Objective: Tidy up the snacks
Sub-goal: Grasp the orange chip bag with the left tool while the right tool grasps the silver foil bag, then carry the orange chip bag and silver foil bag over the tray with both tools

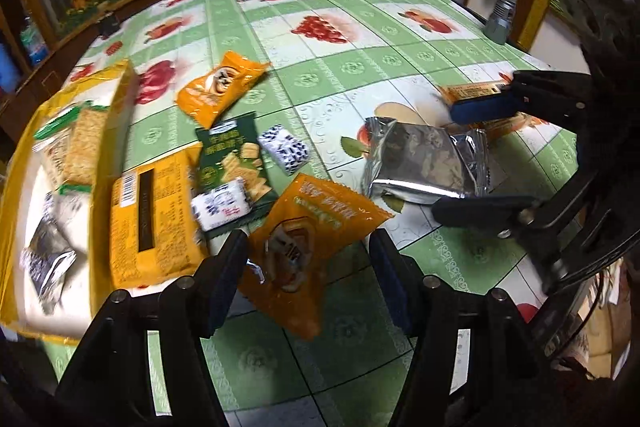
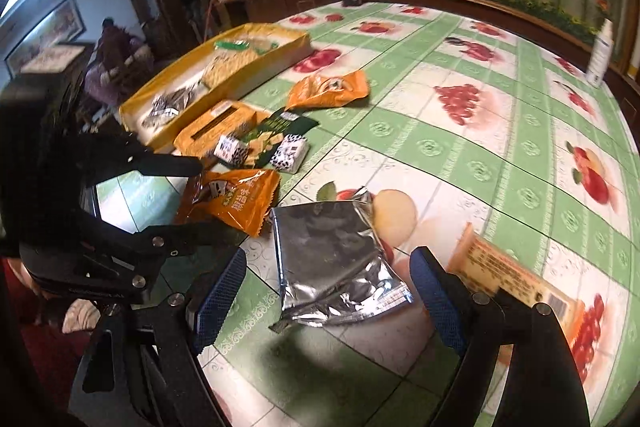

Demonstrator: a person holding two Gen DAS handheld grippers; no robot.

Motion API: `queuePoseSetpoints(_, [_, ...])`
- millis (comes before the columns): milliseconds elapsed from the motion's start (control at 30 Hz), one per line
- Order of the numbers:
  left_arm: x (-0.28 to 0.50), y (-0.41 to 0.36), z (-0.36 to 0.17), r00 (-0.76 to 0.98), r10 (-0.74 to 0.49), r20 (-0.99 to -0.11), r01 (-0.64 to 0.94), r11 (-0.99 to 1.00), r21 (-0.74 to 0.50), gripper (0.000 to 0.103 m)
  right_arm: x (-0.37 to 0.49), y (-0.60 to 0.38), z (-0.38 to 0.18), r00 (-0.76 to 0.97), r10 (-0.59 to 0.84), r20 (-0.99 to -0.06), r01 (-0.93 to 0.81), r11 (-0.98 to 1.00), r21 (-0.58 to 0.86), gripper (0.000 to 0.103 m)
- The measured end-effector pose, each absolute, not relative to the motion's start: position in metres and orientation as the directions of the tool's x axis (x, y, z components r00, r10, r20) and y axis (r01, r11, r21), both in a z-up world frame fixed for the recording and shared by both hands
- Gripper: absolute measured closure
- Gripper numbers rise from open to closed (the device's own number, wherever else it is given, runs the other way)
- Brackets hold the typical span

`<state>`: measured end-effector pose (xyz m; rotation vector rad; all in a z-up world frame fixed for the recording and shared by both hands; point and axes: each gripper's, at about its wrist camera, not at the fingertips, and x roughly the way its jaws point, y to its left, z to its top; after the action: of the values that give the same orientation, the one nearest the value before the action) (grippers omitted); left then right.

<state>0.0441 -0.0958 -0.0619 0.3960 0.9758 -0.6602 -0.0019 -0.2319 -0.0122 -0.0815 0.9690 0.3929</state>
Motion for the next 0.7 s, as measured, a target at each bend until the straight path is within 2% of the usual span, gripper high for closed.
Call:
queuePoseSetpoints(100, [0.051, -0.104, -0.071, 0.341, -0.329, -0.881, 0.705, 0.709, 0.009, 0.041, 0.008, -0.225, -0.022, 0.474, 0.268, -0.839, -0.389, 0.918, 0.073, 0.020])
queuePoseSetpoints(167, [0.052, -0.108, -0.074, 0.347, -0.324, -0.880, 0.717, 0.697, 0.026, 0.036, 0.012, -0.224, -0.030, 0.450, 0.254, -0.856, -0.391, 0.918, 0.066, 0.022])
queuePoseSetpoints(200, [0.053, -0.109, -0.075, 0.341, -0.327, -0.881, 0.716, 0.698, 0.018, 0.035, 0.014, -0.224, -0.033, 0.444, 0.250, -0.860, -0.389, 0.919, 0.066, 0.030])
queuePoseSetpoints(300, [0.057, -0.111, -0.075, 0.342, -0.330, -0.880, 0.705, 0.709, 0.008, 0.036, 0.013, -0.229, -0.030, 0.448, 0.262, -0.855, -0.380, 0.921, 0.083, 0.041])
queuePoseSetpoints(400, [0.059, -0.111, -0.072, 0.347, -0.343, -0.873, 0.699, 0.715, -0.003, 0.065, 0.011, -0.234, -0.028, 0.453, 0.274, -0.848, -0.362, 0.926, 0.106, 0.043])
queuePoseSetpoints(633, [0.060, -0.107, -0.063, 0.345, -0.383, -0.857, 0.679, 0.732, -0.054, 0.082, 0.002, -0.256, -0.022, 0.494, 0.304, -0.815, -0.279, 0.943, 0.183, 0.043])
queuePoseSetpoints(700, [0.060, -0.103, -0.056, 0.352, -0.403, -0.845, 0.670, 0.739, -0.074, 0.082, -0.003, -0.262, -0.017, 0.509, 0.319, -0.799, -0.262, 0.942, 0.209, 0.043])
